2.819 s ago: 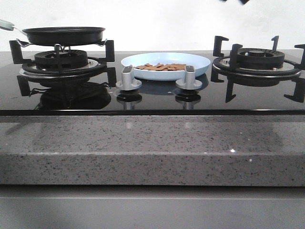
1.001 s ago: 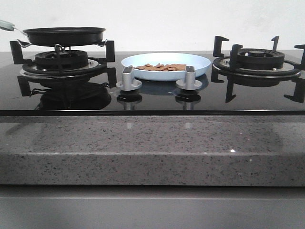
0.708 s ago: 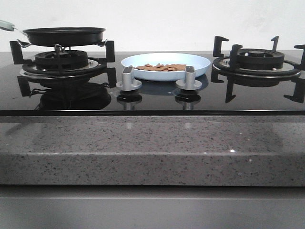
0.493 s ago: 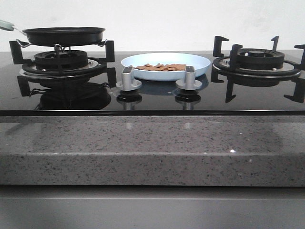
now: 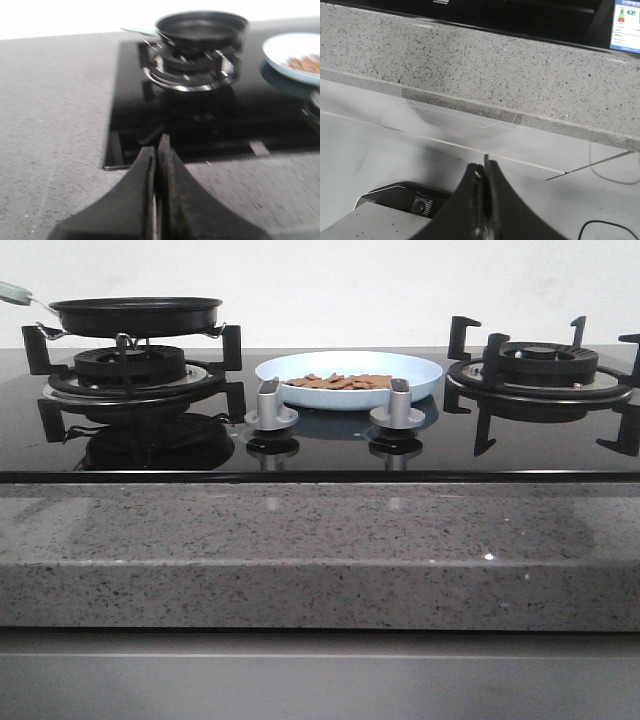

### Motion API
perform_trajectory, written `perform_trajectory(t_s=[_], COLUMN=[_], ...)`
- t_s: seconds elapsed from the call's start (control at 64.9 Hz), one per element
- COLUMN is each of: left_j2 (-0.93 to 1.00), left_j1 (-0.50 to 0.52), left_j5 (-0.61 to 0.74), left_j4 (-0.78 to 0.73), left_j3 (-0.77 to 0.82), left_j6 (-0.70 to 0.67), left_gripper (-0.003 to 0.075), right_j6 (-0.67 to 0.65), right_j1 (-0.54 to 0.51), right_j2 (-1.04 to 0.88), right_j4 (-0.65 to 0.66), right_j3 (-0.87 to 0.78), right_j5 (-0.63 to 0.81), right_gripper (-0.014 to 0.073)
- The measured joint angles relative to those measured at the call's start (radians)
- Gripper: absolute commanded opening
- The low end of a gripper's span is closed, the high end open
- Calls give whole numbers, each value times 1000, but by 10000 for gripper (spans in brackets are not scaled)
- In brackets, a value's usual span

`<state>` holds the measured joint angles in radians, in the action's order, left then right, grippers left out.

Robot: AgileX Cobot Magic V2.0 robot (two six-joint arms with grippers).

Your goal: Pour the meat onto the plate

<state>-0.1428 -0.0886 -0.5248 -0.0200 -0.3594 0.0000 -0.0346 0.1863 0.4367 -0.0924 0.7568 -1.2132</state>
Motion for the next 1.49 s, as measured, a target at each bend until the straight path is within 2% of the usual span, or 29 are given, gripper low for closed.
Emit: perform_trajectory(t_s=[0.108, 0.416, 0.539, 0.94, 1.494], left_j2=[55, 145, 145, 145, 145], left_j1=[24, 59, 59, 59, 59], left_j5=[86, 367, 429, 531, 540], left_j4=[-23, 20, 25, 20, 20], left_j3=[84, 339, 362, 362, 362], left_j6=[-55, -76, -90, -101, -105], left_gripper=[-20, -20, -20, -20, -20], right_j6=[0, 0, 0, 0, 0], right_j1=[0, 0, 0, 0, 0], right_j2=[0, 0, 0, 0, -2], right_j4=[0, 0, 0, 0, 0], right_j3=[0, 0, 0, 0, 0], right_j5=[2, 2, 2, 2, 2], right_gripper=[-120, -120, -120, -120, -120])
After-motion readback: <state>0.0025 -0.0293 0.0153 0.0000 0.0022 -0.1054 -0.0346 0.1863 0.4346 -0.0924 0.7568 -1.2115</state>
